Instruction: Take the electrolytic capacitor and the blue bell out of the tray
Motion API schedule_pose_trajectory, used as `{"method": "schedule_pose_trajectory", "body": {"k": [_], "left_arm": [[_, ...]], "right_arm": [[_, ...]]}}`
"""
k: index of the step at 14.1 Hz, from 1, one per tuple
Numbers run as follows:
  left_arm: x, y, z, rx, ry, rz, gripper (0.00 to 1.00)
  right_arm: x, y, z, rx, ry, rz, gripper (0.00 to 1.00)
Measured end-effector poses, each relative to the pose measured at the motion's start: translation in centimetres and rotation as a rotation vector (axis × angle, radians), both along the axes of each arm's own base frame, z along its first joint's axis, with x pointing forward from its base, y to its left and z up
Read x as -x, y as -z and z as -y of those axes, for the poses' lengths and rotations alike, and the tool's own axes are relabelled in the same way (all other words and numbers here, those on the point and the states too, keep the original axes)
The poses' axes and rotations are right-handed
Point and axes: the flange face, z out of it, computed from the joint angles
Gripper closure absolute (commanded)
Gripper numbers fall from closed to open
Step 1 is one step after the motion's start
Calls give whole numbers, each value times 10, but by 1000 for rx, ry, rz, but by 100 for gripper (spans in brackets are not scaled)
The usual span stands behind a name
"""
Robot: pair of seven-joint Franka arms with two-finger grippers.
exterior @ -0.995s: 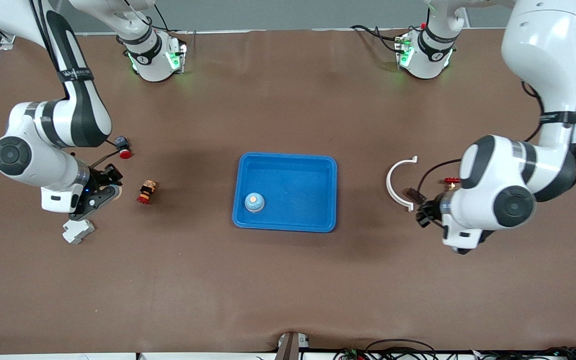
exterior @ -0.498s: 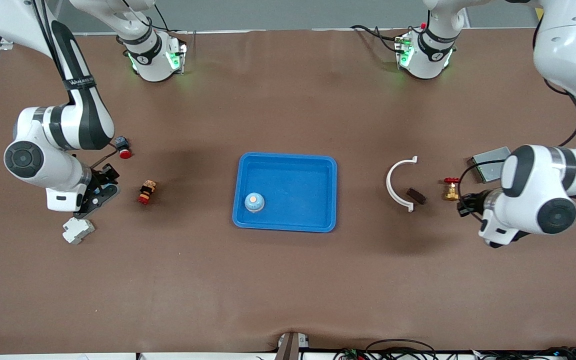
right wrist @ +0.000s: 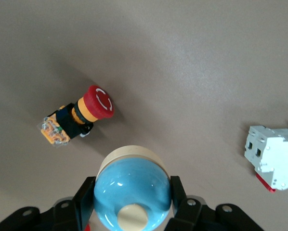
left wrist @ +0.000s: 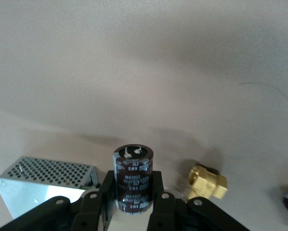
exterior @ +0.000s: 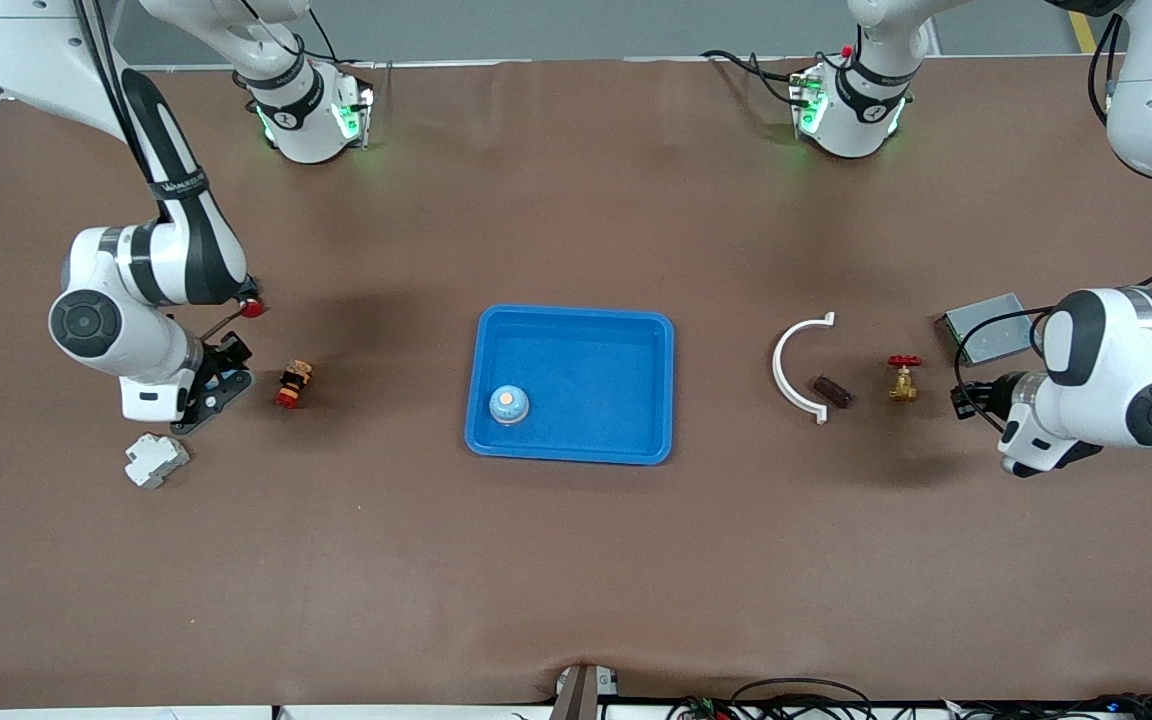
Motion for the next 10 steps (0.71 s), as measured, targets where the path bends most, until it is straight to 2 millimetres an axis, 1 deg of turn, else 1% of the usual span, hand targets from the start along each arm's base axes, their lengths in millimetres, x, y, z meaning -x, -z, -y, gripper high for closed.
{"method": "schedule_pose_trajectory", "body": {"k": [1, 2, 3, 4, 5, 6, 10], "left_arm": [[1, 4, 1, -5, 9, 6, 91], [2, 6, 1, -7, 15, 9, 81], [3, 8, 1, -8, 22, 6, 69], [4, 10, 1, -7, 31, 2, 46], [4, 11, 0, -5, 37, 1, 9], [5, 11, 0, -4, 39, 1, 0], [1, 7, -1, -5, 40, 17, 0]], "right_arm": [[2, 4, 0, -4, -2, 14, 92], [5, 8, 1, -6, -4, 21, 92], [9, 13, 3, -5, -7, 22, 92], [12, 17, 4, -2, -12, 20, 92], [14, 20, 5, 1, -17, 22, 92], [14, 23, 7, 5, -24, 29, 90], [13, 43, 18, 8, -40, 52, 90]]}}
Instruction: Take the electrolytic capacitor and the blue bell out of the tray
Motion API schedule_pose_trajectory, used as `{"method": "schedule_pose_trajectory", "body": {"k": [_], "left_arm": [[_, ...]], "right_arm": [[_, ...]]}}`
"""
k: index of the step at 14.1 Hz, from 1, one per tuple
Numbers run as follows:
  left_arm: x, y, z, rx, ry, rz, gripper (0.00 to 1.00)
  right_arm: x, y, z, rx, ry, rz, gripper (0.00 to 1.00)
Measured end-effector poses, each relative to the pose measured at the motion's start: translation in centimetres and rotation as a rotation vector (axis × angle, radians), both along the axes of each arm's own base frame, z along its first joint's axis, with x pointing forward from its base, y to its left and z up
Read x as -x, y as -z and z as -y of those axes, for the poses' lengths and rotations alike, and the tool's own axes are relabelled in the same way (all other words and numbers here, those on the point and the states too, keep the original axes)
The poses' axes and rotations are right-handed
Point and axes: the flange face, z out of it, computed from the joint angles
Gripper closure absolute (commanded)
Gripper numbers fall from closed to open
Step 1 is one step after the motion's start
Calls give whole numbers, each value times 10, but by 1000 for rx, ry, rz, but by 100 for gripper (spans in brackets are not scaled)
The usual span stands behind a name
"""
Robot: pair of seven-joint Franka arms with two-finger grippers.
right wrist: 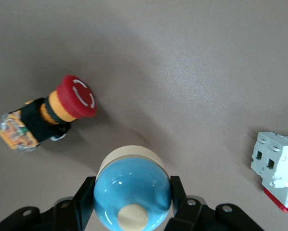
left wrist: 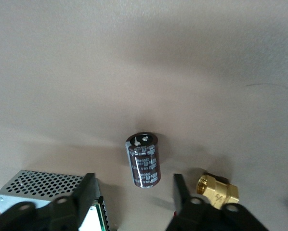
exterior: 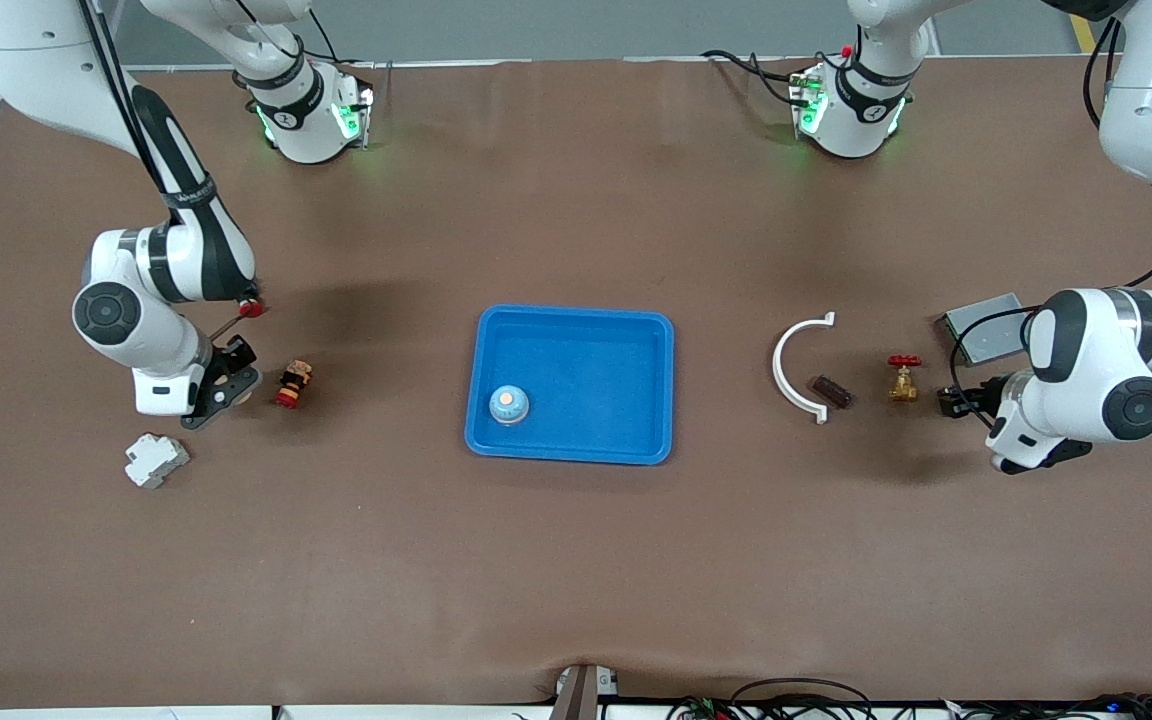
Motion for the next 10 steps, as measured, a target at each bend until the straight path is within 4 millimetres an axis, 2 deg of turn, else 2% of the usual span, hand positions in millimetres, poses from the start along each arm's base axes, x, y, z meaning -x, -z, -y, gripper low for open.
{"method": "schedule_pose_trajectory", "body": {"k": [2, 3, 5, 7, 8, 9, 10], "left_arm": [[-5, -10, 1, -2, 4, 20, 0], [-8, -19, 1, -5, 8, 38, 0], [-15, -47, 3, -12, 25, 83, 0], [-20, -81, 13, -20, 42, 135, 0], [-21, -98, 19, -24, 50, 157, 0], [-20, -115, 23, -25, 50, 169, 0], [-18, -131, 25, -22, 42, 176, 0]], "right_arm": [[-1, 13, 3, -9, -14, 17, 90], [-1, 19, 4, -13, -18, 22, 89], [0, 25, 8, -16, -22, 22, 81], [-1, 25, 9, -16, -24, 23, 52], [-1, 25, 9, -16, -25, 23, 30], [-1, 25, 9, -16, -25, 23, 2], [-1, 25, 8, -16, -26, 23, 0]]}}
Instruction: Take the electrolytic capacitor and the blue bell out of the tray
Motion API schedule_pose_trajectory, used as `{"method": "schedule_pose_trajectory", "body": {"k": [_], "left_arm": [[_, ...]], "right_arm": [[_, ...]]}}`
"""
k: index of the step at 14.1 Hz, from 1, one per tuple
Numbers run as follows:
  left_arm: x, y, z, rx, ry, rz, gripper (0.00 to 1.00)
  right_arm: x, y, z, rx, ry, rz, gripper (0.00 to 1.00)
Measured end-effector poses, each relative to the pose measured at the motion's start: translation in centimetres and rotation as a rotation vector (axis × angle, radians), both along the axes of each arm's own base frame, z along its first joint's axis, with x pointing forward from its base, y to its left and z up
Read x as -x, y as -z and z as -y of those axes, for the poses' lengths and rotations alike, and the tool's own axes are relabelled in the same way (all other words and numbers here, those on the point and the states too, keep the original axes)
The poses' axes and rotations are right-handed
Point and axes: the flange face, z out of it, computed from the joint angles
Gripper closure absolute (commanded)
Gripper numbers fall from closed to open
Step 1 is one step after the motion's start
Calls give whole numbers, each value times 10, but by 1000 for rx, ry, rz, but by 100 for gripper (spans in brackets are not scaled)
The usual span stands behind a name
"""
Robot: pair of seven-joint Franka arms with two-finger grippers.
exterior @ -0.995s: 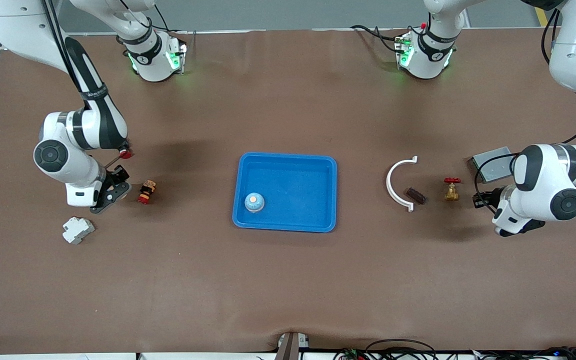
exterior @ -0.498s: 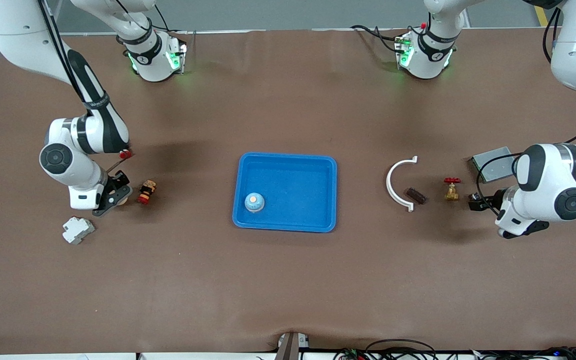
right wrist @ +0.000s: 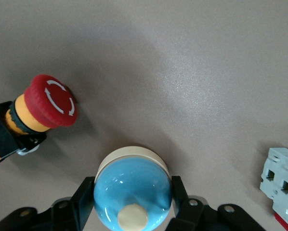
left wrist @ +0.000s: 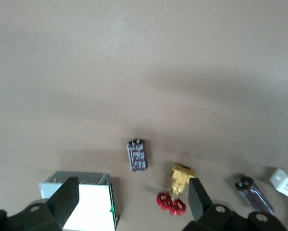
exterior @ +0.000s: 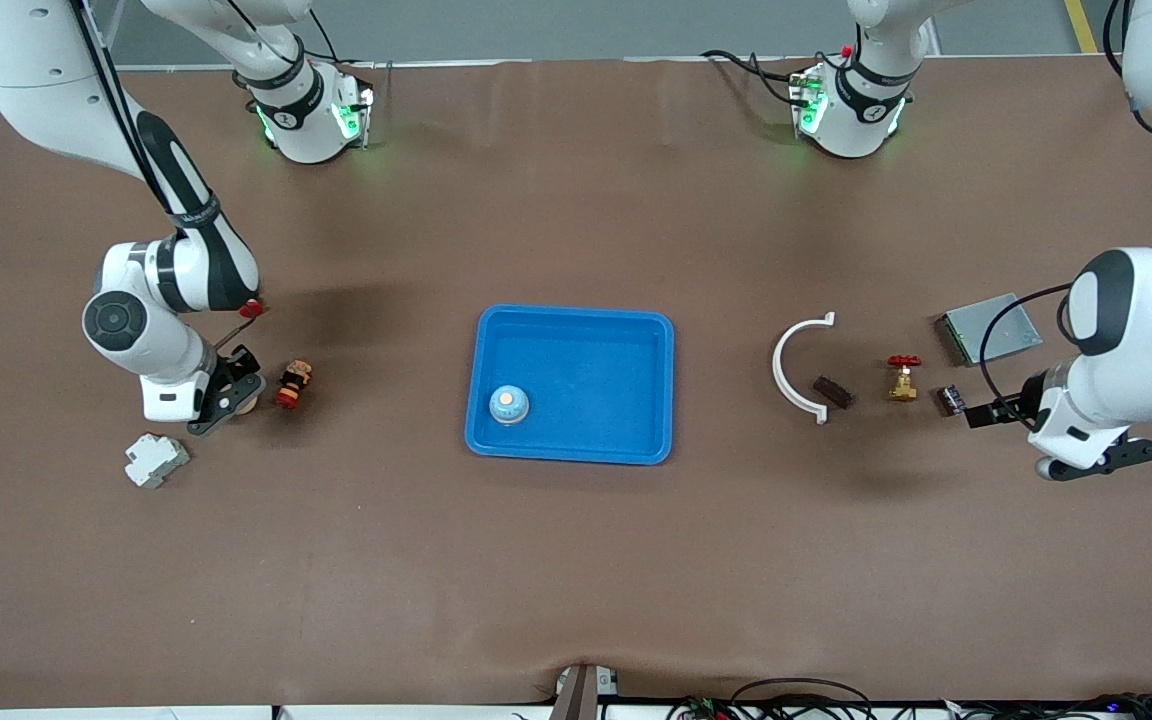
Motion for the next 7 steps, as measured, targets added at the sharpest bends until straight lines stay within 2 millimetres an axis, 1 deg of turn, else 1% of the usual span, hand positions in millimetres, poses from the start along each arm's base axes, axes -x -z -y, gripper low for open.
{"method": "schedule_pose_trajectory", "body": {"k": [3, 5, 6, 7], "left_arm": [[5, -55, 2, 25, -32, 32, 0], [5, -90, 6, 28, -23, 57, 0], [4, -104, 10, 29, -17, 61, 0], [3, -115, 14, 30, -13, 62, 0]], "right_arm": [[0, 0, 2, 0, 4, -1, 0], [1, 0, 7, 3, 13, -13, 0], [2, -3, 7, 8, 18, -39, 0], [2, -9, 7, 14, 30, -72, 0]]}}
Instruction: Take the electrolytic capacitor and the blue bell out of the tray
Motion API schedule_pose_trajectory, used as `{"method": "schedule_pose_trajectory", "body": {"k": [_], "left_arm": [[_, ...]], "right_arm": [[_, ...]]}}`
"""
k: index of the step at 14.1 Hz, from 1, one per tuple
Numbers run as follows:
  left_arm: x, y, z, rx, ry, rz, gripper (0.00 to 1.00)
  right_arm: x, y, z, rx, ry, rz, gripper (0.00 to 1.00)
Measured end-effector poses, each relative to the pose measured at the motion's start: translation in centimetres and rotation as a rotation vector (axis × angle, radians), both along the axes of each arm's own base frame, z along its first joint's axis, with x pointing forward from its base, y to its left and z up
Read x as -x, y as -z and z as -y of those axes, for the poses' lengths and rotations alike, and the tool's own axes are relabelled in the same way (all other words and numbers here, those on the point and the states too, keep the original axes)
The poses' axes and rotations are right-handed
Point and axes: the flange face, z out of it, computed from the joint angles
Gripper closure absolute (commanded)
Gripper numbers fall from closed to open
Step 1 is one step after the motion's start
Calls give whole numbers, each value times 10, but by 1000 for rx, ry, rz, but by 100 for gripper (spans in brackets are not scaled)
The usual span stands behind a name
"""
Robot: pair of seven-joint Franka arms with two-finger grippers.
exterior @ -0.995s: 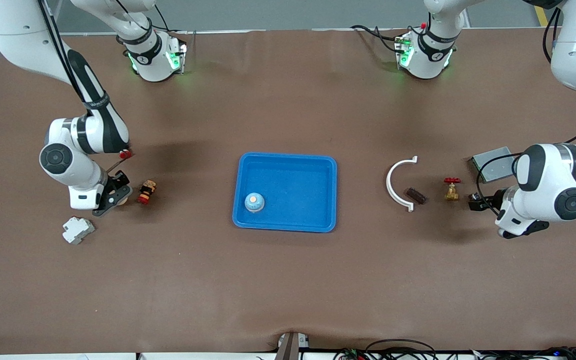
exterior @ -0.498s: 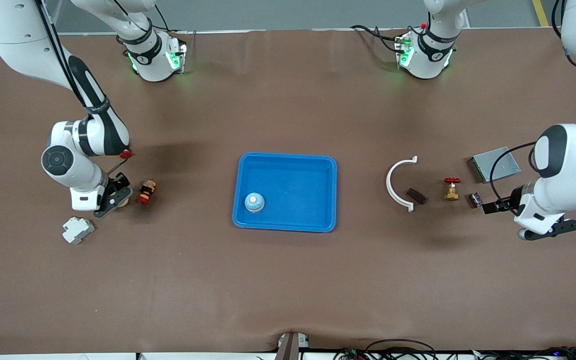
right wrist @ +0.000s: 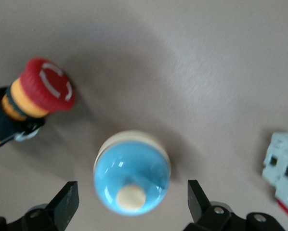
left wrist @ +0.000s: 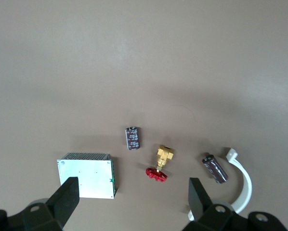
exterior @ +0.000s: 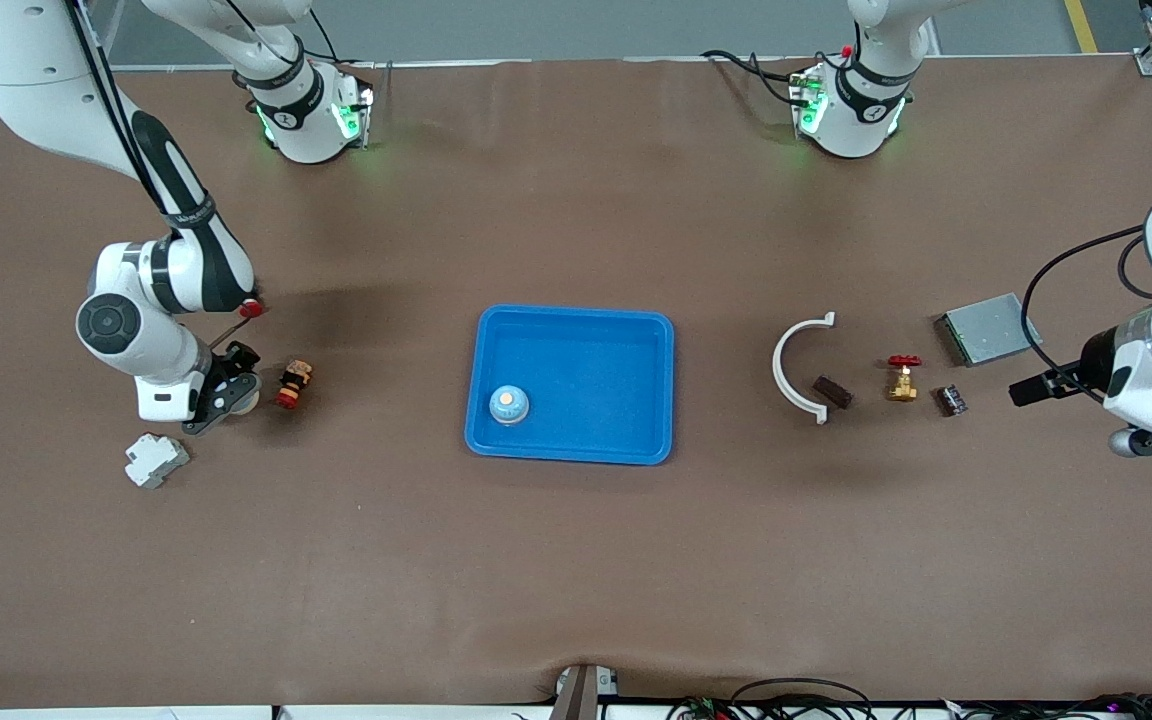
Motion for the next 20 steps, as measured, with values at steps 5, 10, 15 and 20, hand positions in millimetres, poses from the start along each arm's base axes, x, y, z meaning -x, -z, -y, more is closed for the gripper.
{"method": "schedule_pose_trajectory", "body": {"k": [5, 10, 15, 20], "left_arm": [[-1, -45, 10, 2, 8, -7, 0], [9, -75, 23, -6, 24, 1, 0], [37, -125, 43, 34, 73, 16, 0], [96, -166, 59, 60, 78, 38, 0]], "right_arm": [[-10, -81, -59, 43, 204, -78, 0], [-14, -129, -136, 34, 385, -102, 0], [-1, -146, -235, 80, 574, -17, 0], [20, -164, -318, 17, 714, 12, 0]]}}
